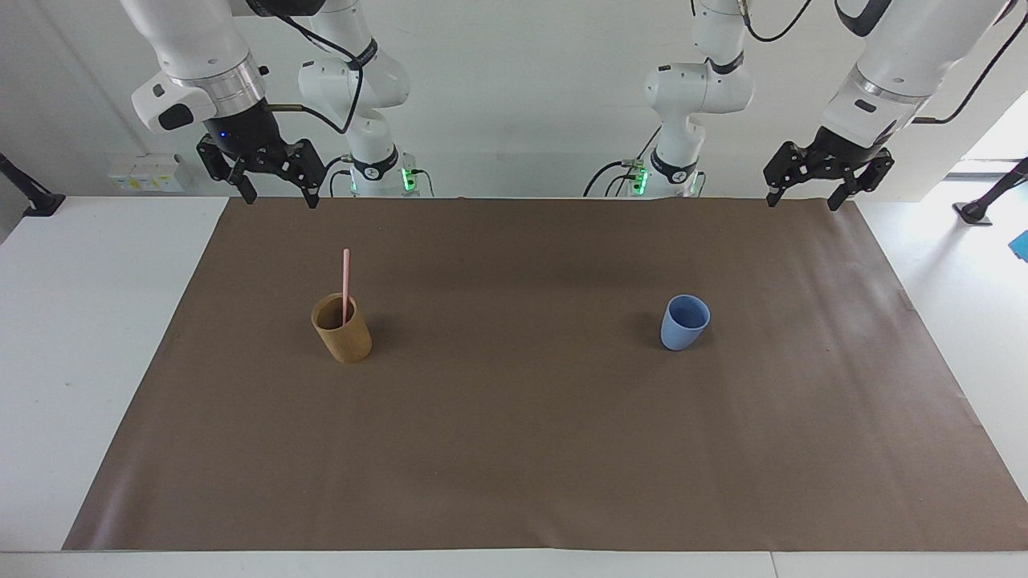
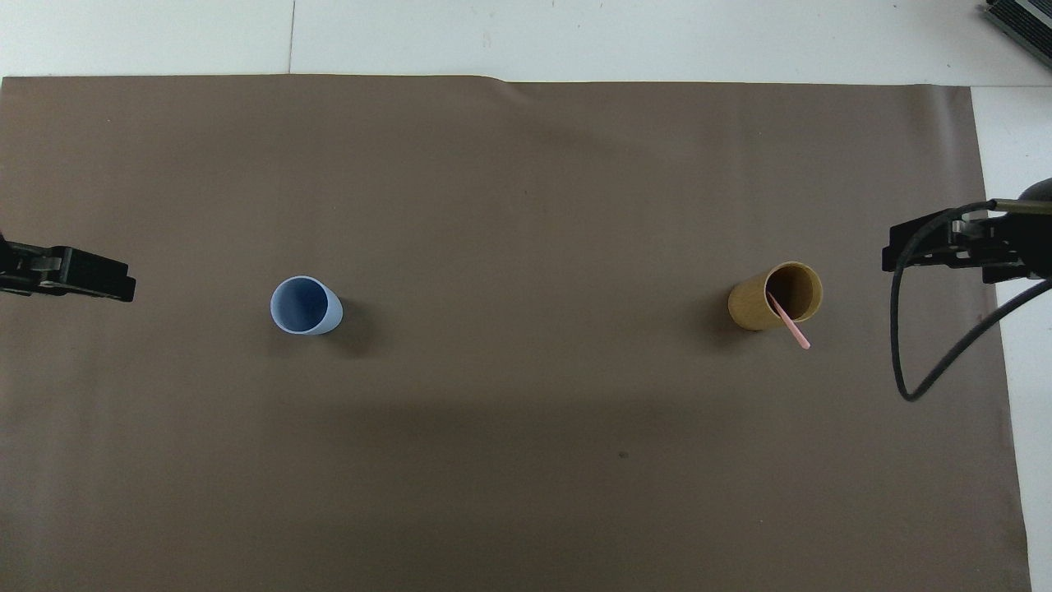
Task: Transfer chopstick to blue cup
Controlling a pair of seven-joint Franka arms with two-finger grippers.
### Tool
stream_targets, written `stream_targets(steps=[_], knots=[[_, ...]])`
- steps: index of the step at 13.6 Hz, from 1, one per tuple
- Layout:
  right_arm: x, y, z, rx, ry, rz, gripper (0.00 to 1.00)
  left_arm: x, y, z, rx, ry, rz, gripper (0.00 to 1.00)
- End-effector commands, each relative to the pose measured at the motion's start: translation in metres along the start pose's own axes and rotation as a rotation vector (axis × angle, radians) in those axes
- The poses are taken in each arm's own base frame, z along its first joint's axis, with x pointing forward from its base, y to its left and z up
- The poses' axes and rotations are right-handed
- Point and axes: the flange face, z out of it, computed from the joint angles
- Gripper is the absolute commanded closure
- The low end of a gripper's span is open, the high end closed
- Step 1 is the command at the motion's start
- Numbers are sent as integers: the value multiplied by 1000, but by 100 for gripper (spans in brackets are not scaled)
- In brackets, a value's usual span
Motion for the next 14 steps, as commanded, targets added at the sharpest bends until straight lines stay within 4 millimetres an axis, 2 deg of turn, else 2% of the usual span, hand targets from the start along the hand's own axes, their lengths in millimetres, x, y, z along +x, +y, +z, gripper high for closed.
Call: stream_targets(steps=[1, 9, 14], knots=[[-5, 3, -4, 4, -5, -18, 0, 1, -3, -3, 6, -11, -14, 0], [-3, 8, -3, 4, -5, -17, 0, 1, -3, -3, 6, -11, -14, 0], [-13, 10, 10, 3, 8, -13, 0, 1, -3, -3, 6, -11, -14, 0]])
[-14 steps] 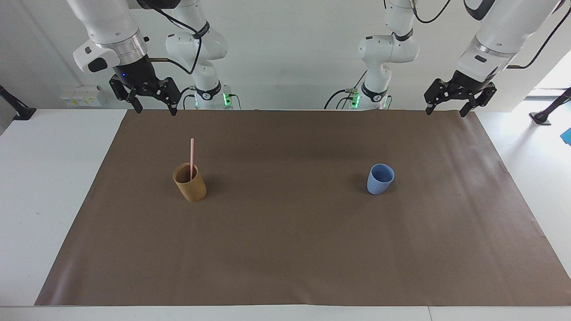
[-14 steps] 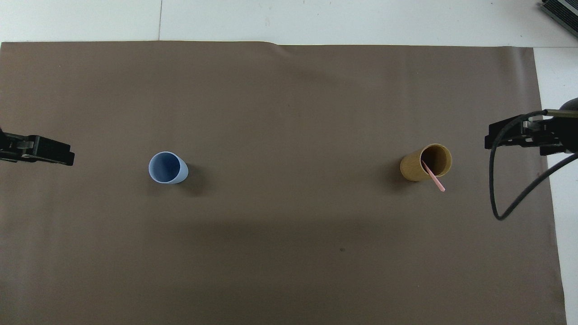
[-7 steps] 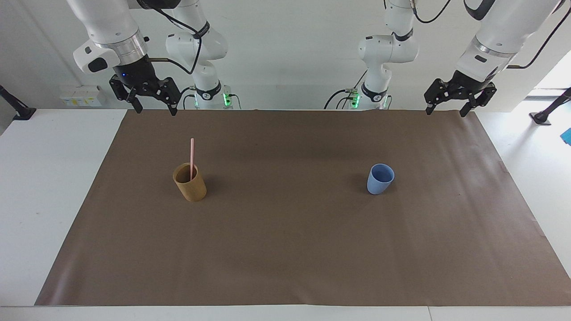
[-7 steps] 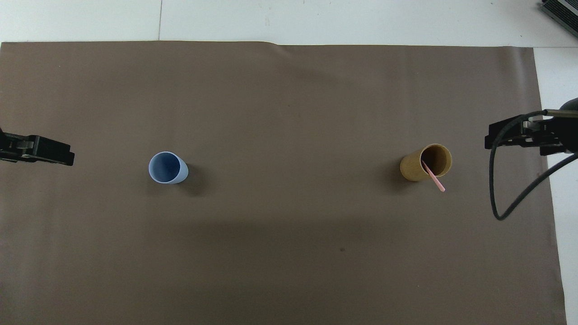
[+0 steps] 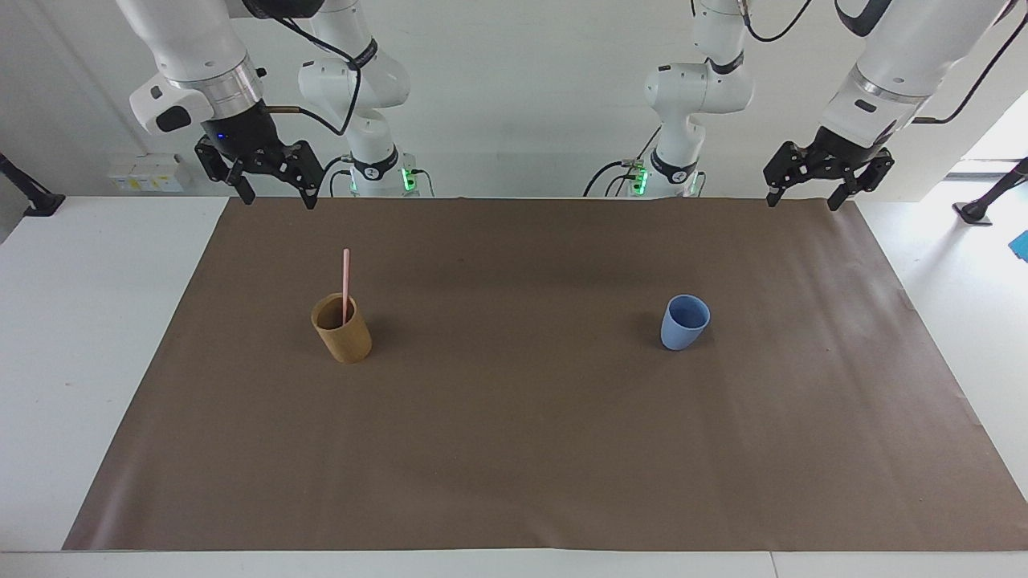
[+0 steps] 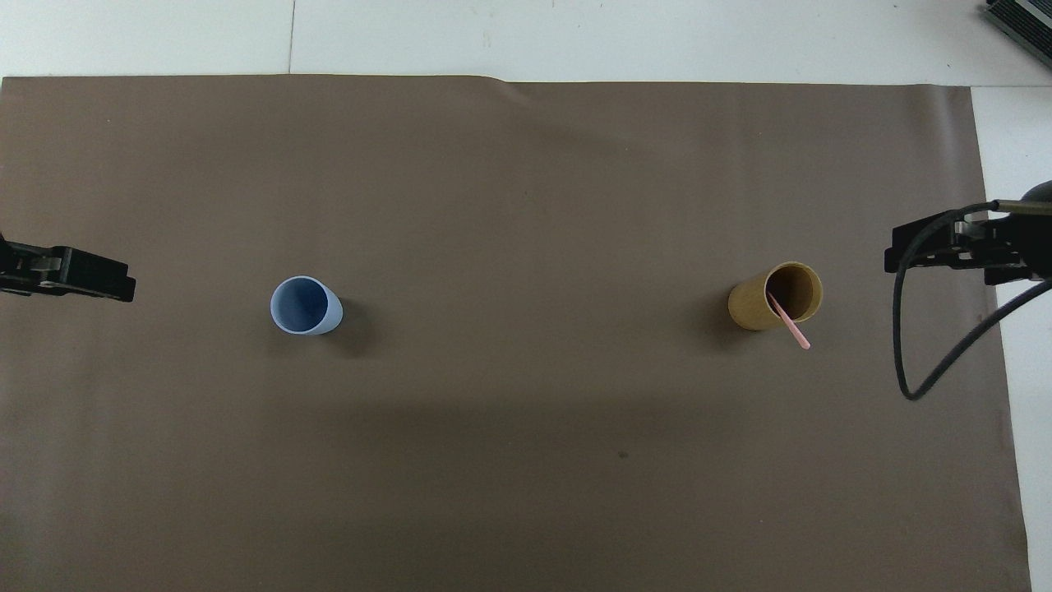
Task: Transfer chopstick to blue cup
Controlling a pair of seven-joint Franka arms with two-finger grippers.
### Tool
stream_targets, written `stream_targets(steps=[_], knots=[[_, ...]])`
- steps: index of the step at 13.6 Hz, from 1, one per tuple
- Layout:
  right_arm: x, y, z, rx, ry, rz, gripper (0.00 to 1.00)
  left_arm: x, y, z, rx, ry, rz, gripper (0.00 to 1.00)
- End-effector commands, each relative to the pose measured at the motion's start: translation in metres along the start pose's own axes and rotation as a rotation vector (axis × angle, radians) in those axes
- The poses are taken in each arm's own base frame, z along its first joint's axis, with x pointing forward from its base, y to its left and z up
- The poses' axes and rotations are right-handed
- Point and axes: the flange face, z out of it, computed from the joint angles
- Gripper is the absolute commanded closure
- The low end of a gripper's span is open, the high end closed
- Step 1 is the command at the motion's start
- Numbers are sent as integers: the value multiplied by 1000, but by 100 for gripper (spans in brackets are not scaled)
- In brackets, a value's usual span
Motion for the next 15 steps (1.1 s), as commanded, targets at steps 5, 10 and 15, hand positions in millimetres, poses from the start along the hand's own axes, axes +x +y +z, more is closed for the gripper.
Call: stream_targets(steps=[5, 10, 15], knots=[[-12, 7, 2, 5, 15, -14, 0, 1, -4, -3, 6, -11, -16, 0], [-12, 6, 2, 5, 12, -12, 0, 1, -3, -3, 6, -11, -14, 0], [-12, 6, 2, 5, 14, -12, 0, -6, -2, -4, 5, -47, -14, 0]])
